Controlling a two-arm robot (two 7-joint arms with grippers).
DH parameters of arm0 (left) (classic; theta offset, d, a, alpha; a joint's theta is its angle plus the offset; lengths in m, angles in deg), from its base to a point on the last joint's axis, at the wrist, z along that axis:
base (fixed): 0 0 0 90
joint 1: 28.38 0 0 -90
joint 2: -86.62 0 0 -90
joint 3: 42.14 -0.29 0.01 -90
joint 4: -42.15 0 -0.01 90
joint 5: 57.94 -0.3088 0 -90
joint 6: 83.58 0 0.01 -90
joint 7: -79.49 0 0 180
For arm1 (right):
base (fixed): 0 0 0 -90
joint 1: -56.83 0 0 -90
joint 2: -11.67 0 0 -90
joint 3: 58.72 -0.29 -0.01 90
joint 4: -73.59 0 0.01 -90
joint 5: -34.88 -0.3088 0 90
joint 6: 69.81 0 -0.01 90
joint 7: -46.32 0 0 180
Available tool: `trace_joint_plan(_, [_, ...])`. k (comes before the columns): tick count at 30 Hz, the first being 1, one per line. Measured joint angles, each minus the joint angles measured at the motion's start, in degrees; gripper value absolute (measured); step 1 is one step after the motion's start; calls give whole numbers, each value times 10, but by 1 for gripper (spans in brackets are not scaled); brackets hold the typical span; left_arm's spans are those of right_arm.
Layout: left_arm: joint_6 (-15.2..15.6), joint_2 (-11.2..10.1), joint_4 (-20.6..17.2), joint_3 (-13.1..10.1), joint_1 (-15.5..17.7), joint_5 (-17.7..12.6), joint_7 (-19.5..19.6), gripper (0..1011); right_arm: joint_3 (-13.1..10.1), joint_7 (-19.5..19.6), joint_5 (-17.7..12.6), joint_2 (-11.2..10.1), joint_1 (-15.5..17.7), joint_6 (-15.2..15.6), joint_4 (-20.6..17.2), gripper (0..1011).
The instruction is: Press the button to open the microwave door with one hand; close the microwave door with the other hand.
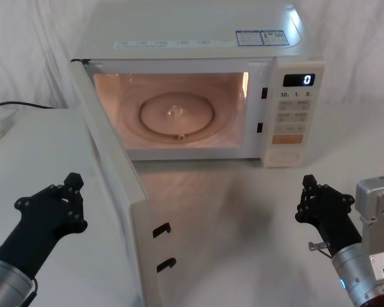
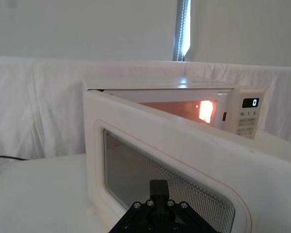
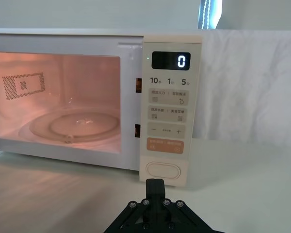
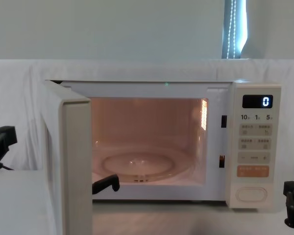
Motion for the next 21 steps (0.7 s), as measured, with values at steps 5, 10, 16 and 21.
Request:
trace_joint_plan(5, [3,-6,6,-6,13,0,3,0,0,0,0,0,0,0,0,0])
trace_joint_plan(10, [6,-12,15,-17,28,-1,6,0,0,0,0,0,0,0,0,0])
trace_joint_plan(16, [6,-17,21,-30,39,-4,12,0,0,0,0,0,0,0,0,0])
trace_joint_plan(21, [6,-19,23,-37,46,-6,12,0,0,0,0,0,0,0,0,0])
